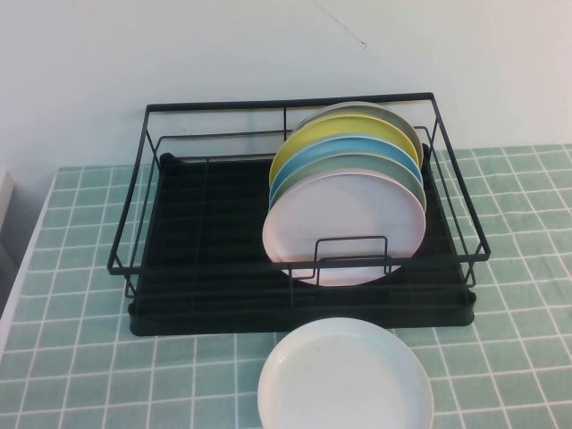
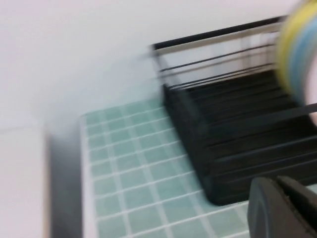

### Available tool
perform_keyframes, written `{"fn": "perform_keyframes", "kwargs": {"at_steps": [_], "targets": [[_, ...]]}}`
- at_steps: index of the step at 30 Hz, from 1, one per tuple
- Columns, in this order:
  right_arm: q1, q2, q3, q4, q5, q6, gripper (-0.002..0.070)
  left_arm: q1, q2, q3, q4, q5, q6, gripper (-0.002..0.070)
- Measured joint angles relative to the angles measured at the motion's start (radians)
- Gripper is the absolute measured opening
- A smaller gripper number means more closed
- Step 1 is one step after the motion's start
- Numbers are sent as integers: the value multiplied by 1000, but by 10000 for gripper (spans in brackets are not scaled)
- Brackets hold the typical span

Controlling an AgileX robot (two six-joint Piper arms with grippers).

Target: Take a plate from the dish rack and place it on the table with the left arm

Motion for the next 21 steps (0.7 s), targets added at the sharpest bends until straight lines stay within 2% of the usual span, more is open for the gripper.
{"fn": "perform_keyframes", "kwargs": {"at_steps": [3,6,21], "targets": [[0,0,0,0,0,0,-2,7,-59,136,159,-81,-185,-2],[0,0,0,0,0,0,-2,11,-64,228,229,-105,-299,-2],[0,0,0,0,0,0,-2,11,-67,253,242,-104,-309,-2]]}}
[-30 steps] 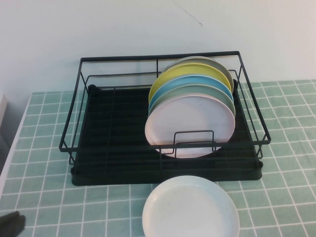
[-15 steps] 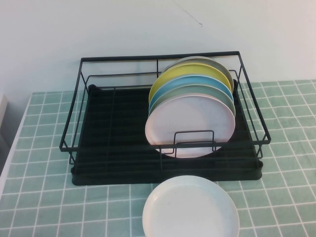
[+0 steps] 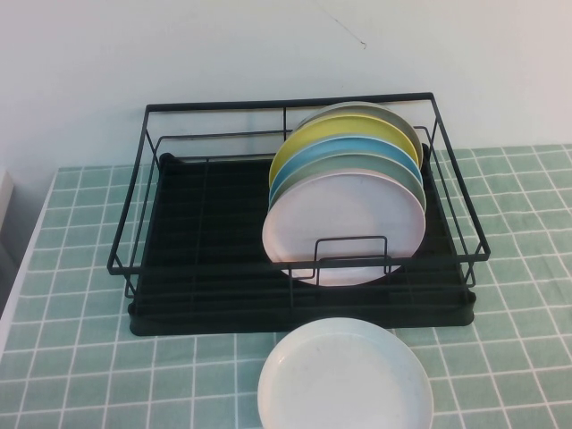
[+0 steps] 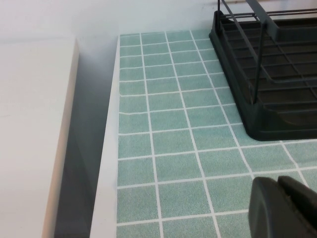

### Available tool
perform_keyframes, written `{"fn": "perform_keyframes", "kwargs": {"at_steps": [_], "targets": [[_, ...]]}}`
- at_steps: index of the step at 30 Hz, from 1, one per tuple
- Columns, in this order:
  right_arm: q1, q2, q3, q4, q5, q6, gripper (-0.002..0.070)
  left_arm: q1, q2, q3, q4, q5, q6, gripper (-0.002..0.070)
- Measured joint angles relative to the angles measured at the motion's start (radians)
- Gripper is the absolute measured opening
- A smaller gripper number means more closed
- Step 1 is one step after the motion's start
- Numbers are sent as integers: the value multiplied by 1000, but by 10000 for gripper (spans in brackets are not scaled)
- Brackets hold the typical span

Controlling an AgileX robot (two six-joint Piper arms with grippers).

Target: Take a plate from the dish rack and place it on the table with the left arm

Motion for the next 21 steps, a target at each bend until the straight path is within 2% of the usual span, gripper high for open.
{"fn": "perform_keyframes", "kwargs": {"at_steps": [21], "targets": [[0,0,0,2,0,0,-2,0,0,0,-3,0,10,-2]]}}
